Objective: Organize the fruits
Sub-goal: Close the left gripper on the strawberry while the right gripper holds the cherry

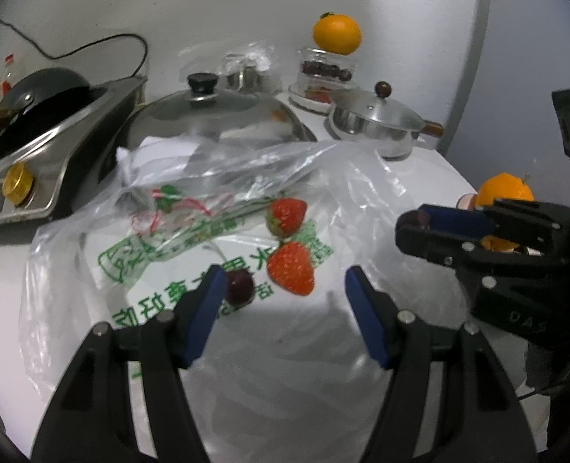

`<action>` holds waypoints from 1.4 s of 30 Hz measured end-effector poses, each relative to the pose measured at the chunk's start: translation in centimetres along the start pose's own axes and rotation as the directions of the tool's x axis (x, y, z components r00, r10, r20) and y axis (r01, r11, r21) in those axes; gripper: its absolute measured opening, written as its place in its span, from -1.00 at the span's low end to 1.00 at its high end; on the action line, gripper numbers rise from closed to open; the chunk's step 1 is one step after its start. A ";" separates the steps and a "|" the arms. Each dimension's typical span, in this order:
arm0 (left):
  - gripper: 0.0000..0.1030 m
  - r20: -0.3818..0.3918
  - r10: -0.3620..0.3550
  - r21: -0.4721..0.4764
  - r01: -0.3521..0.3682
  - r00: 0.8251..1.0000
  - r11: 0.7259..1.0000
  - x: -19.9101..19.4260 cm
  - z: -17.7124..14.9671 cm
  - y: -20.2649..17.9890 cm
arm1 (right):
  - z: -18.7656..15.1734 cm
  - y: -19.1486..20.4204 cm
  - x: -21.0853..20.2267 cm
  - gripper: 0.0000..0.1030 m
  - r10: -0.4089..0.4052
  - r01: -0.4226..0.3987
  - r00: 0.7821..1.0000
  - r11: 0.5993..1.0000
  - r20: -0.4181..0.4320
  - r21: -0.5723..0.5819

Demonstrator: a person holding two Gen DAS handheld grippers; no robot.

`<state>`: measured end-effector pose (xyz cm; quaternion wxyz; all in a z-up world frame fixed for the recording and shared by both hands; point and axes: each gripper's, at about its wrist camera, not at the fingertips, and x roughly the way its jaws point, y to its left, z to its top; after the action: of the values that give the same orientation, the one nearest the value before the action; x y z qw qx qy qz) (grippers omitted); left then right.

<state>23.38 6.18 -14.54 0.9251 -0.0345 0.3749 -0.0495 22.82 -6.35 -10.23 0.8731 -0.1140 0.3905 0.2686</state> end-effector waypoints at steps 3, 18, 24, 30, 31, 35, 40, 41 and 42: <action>0.28 0.003 0.000 0.010 -0.001 1.000 1.000 0.5 0.4 -0.4 | 0.0 -0.7 -0.3 -0.44 -0.003 0.003 1.000 1.000 0.010 0.014; 0.26 -0.028 -0.028 0.009 0.028 0.999 1.000 3.6 1.9 -1.3 | -0.4 -3.3 -0.5 -0.44 0.032 -0.035 0.999 0.996 0.035 0.084; 0.17 -0.039 -0.036 0.027 0.037 0.999 0.999 4.5 1.9 -1.8 | -0.6 -3.5 -0.6 -0.44 0.044 -0.047 0.998 0.996 0.036 0.081; 0.13 -0.069 0.011 0.024 -0.010 0.998 1.000 5.7 1.8 -1.6 | -0.7 -3.6 -0.5 -0.44 0.050 -0.053 0.998 0.995 0.035 0.085; 0.13 -0.073 0.022 0.022 -0.020 0.997 1.000 5.8 1.7 -1.5 | -0.7 -3.6 -0.5 -0.44 0.050 -0.053 0.998 0.995 0.035 0.085; 0.13 -0.095 0.050 0.012 -0.049 0.994 0.999 6.3 1.5 -1.1 | -0.7 -3.7 -0.5 -0.44 0.050 -0.053 0.998 0.995 0.031 0.083; 0.13 -0.104 0.053 0.013 -0.052 0.993 0.999 6.4 1.3 -1.1 | -0.8 -3.6 -0.6 -0.44 0.047 -0.049 0.998 0.995 0.030 0.083; 0.13 -0.104 0.054 0.015 -0.053 0.993 0.998 6.4 1.3 -1.2 | -0.7 -3.6 -0.6 -0.44 0.047 -0.050 0.998 0.995 0.031 0.083; 0.11 -0.105 0.050 0.018 -0.048 0.993 0.999 6.5 1.3 -1.2 | -0.8 -3.5 -0.7 -0.44 0.045 -0.048 0.999 0.995 0.030 0.083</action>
<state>28.83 4.28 -17.92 0.9051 -0.0156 0.4237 -0.0313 23.94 -9.83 -10.29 0.8761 -0.0645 0.3914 0.2740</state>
